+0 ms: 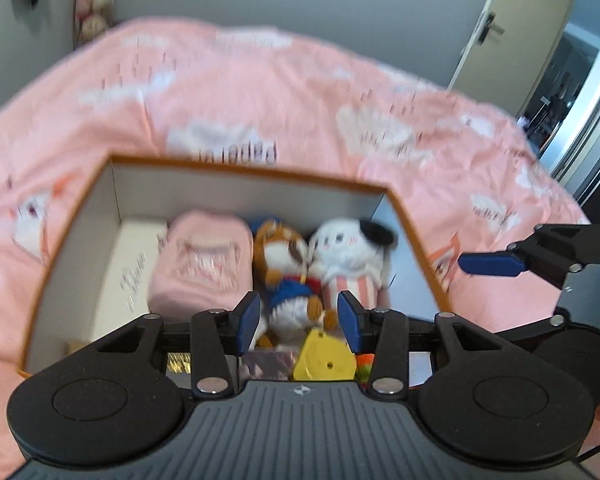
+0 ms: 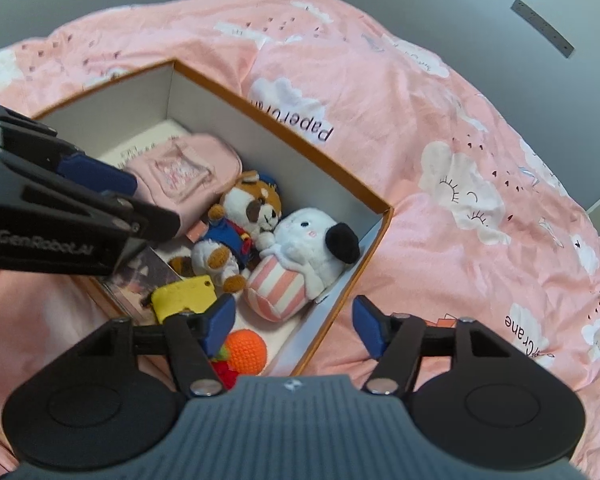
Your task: Organize objects
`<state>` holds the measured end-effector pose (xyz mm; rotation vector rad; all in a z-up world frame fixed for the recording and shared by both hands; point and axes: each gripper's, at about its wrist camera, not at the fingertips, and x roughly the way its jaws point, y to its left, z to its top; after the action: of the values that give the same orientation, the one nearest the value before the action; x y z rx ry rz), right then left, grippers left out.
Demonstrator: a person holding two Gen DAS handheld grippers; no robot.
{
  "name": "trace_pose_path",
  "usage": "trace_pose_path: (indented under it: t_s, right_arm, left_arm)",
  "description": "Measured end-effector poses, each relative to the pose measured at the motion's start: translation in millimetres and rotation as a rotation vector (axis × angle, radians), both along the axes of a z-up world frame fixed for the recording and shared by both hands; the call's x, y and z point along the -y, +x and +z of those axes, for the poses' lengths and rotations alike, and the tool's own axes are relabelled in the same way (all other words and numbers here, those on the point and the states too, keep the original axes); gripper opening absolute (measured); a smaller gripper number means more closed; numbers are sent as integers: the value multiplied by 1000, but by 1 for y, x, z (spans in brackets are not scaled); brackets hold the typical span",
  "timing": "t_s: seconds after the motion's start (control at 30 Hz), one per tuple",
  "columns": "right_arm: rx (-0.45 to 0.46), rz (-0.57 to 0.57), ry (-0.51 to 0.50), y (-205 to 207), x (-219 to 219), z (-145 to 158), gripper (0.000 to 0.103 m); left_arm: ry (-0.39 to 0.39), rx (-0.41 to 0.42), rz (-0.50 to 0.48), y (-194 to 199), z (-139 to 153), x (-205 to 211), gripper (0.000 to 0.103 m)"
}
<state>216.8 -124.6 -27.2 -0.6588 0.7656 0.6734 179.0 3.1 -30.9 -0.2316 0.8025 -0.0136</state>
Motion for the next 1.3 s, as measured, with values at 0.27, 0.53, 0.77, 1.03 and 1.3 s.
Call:
trace_pose_path:
  t_s: [0.27,0.53,0.77,1.03,1.3]
  right_arm:
    - [18,-76,192,-34,15,30,82]
    - [27,-184,421,-80,34,50,90]
    - [95,-264,566,-124,46,62,99]
    - [153,-315,624,-169,52,59,102]
    - [200,-343,583,-203,56,49,102]
  left_arm:
    - [74,148,4,-39,37,3,49]
    - [143,262,34,-81,69,1,50]
    - [213,325,44,-126,78,4,50]
    - [239,294,84,-161,67,-1,50]
    - [246,334,144,-190,63,-5,56]
